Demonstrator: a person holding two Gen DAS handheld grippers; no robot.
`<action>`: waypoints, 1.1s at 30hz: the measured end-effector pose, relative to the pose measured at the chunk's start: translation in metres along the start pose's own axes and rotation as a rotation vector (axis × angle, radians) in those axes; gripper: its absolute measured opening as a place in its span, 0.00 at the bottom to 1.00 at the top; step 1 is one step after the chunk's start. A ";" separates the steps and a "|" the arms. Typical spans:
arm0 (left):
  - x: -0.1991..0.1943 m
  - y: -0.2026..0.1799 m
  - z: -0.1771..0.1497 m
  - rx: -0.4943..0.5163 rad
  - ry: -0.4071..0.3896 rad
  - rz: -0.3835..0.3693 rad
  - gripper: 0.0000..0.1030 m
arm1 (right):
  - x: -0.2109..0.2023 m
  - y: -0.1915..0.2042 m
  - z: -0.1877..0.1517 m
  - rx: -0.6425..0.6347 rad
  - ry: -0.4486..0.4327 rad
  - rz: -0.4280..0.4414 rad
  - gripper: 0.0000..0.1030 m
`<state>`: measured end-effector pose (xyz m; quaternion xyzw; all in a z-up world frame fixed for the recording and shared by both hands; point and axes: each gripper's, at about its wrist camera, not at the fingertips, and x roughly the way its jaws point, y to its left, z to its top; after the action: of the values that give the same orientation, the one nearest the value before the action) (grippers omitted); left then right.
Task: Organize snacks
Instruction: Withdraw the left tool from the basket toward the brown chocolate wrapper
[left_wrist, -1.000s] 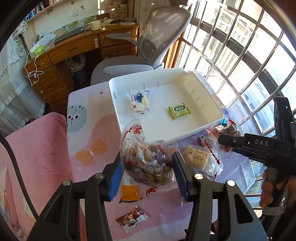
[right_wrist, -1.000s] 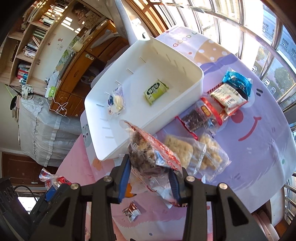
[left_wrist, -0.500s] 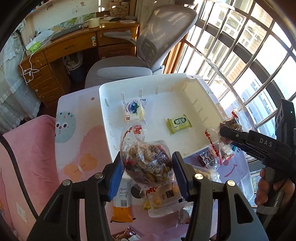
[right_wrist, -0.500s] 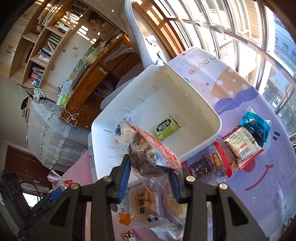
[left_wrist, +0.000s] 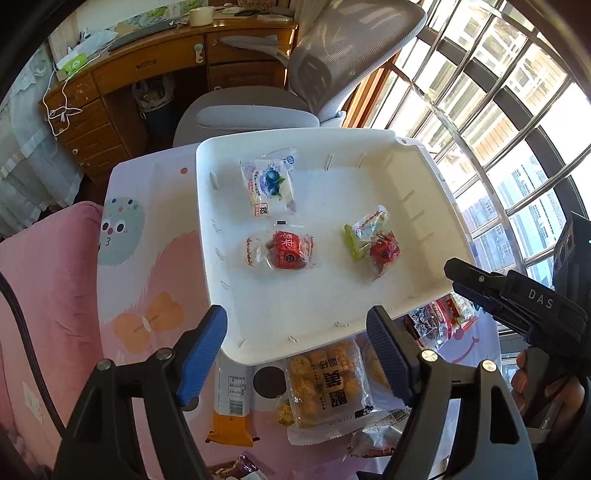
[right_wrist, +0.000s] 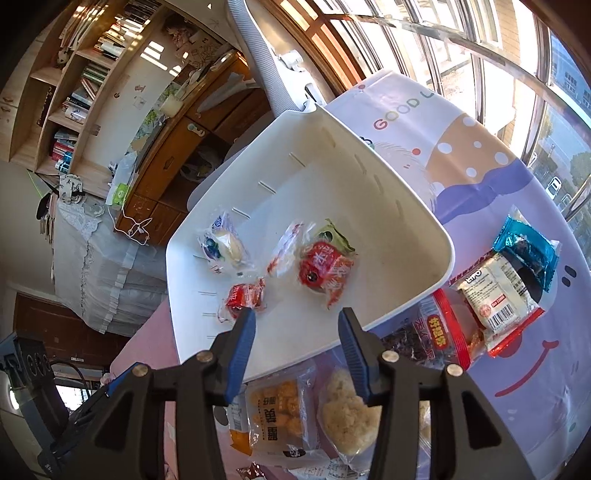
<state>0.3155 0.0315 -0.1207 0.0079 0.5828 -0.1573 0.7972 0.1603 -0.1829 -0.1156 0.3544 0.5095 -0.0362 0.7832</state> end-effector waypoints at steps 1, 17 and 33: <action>0.000 0.000 -0.001 -0.002 0.003 -0.002 0.75 | -0.001 0.000 -0.001 0.001 -0.002 0.000 0.46; -0.054 0.018 -0.057 -0.012 -0.017 -0.005 0.75 | -0.051 0.011 -0.050 0.010 -0.069 0.016 0.50; -0.089 0.049 -0.148 -0.032 -0.010 0.013 0.75 | -0.076 0.012 -0.140 0.045 -0.064 0.043 0.58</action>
<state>0.1671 0.1283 -0.0939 -0.0019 0.5812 -0.1428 0.8012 0.0209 -0.1147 -0.0785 0.3814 0.4756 -0.0420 0.7915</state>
